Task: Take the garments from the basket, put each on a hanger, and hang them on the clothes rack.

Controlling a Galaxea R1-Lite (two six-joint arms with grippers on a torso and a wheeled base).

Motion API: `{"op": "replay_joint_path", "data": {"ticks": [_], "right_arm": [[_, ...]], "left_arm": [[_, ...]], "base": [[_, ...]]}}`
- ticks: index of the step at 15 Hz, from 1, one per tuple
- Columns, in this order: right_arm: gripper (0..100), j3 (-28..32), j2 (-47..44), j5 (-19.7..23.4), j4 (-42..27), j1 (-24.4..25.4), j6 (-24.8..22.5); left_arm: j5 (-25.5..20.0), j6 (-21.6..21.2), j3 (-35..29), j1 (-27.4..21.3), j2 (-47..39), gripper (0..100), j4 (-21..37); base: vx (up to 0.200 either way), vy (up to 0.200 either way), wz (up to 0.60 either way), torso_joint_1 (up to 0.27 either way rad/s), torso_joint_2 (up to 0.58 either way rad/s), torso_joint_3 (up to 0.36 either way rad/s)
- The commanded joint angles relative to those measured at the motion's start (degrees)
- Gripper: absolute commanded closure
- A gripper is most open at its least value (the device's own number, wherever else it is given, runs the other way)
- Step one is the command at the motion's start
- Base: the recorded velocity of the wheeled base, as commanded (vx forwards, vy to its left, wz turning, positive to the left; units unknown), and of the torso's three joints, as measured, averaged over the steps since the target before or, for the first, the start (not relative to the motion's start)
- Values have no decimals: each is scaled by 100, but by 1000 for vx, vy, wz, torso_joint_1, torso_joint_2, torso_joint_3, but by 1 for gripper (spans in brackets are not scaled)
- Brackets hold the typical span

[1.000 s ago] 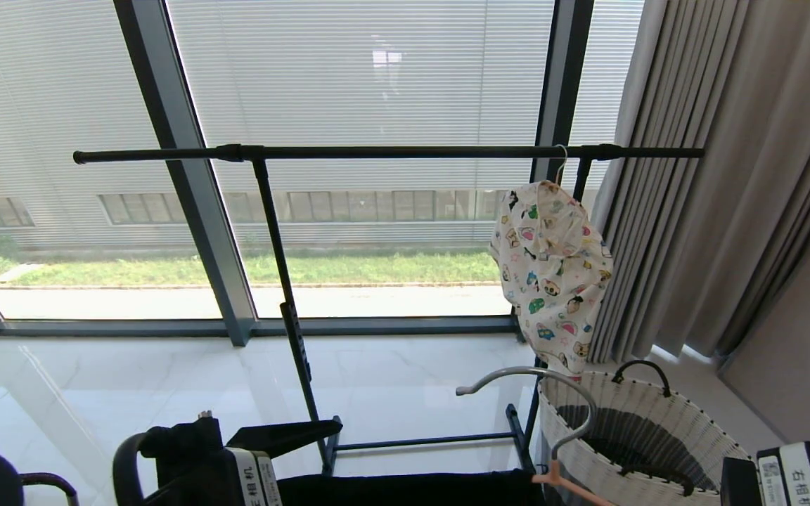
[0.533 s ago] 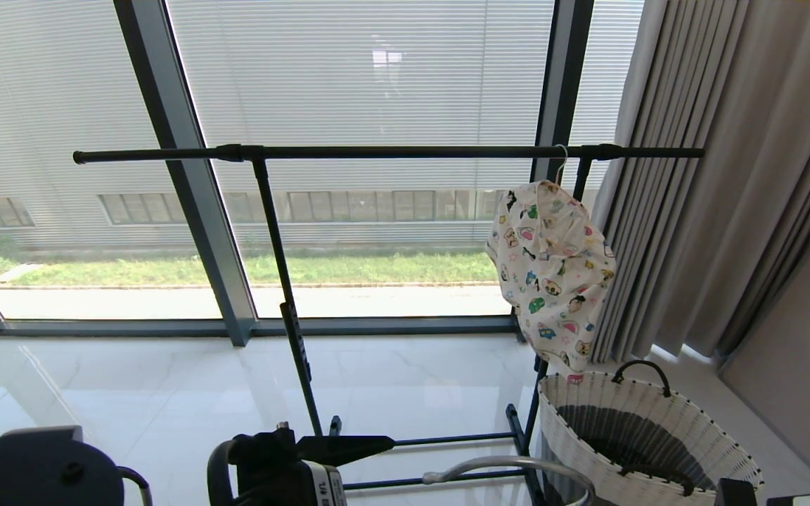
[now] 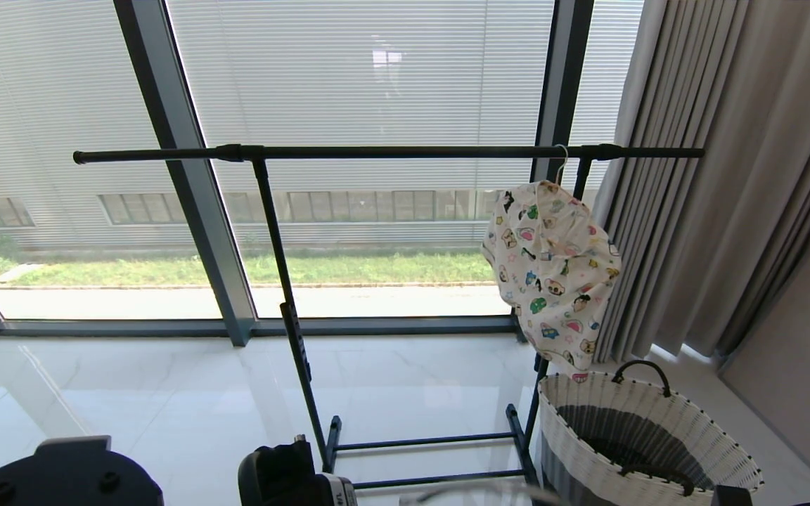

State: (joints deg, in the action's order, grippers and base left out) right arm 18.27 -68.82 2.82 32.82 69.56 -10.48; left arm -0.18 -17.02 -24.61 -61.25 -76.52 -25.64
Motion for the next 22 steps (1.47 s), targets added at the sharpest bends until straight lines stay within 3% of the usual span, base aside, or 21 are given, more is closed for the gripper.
{"op": "replay_joint_path", "data": {"ticks": [1, 3, 4, 6, 9, 12, 16, 18, 20, 22], "right_arm": [[100, 1, -9, -18, 5, 23, -6], [100, -17, -18, -176, -3, 31, -77], [0, -43, -27, -343, -3, 40, -129], [0, -61, -9, -422, -3, 31, -129], [0, -377, 26, -1134, 5, 14, -191], [0, -685, 272, -1213, 5, 5, -200], [0, -729, -71, -1213, 14, -21, -59], [0, -579, -457, -1222, 146, -92, 451], [0, -140, -1152, -1292, 594, -443, 1488], [0, 185, -1626, -1477, 876, -777, 1664]], "left_arm": [[9, 6, 0, 7, -38, 100, -3], [45, 6, 62, 25, -100, 100, -3], [45, 6, 106, 78, -109, 100, -3], [53, 6, 106, 130, -109, 100, -3], [291, -12, 220, 561, -117, 100, -3], [1187, 6, 413, 851, -82, 100, -12], [1275, 41, 150, 860, -82, 100, -653], [1345, 32, 27, 895, -56, 100, -776], [1460, 32, -202, 895, -3, 100, -785], [1539, 41, -439, 913, -65, 100, -785]], "base": [[0, 0, 0, 0, 0, 0], [0, 0, 0, 0, 0, 0], [0, 0, 0, 0, 0, 0], [0, 0, 0, 0, 0, 0], [0, 0, 0, 0, 0, 0], [0, 0, 0, 0, 0, 0], [0, 0, 0, 0, 0, 0], [0, 0, 0, 0, 0, 0], [0, 0, 0, 0, 0, 0], [0, 0, 0, 0, 0, 0]]}}
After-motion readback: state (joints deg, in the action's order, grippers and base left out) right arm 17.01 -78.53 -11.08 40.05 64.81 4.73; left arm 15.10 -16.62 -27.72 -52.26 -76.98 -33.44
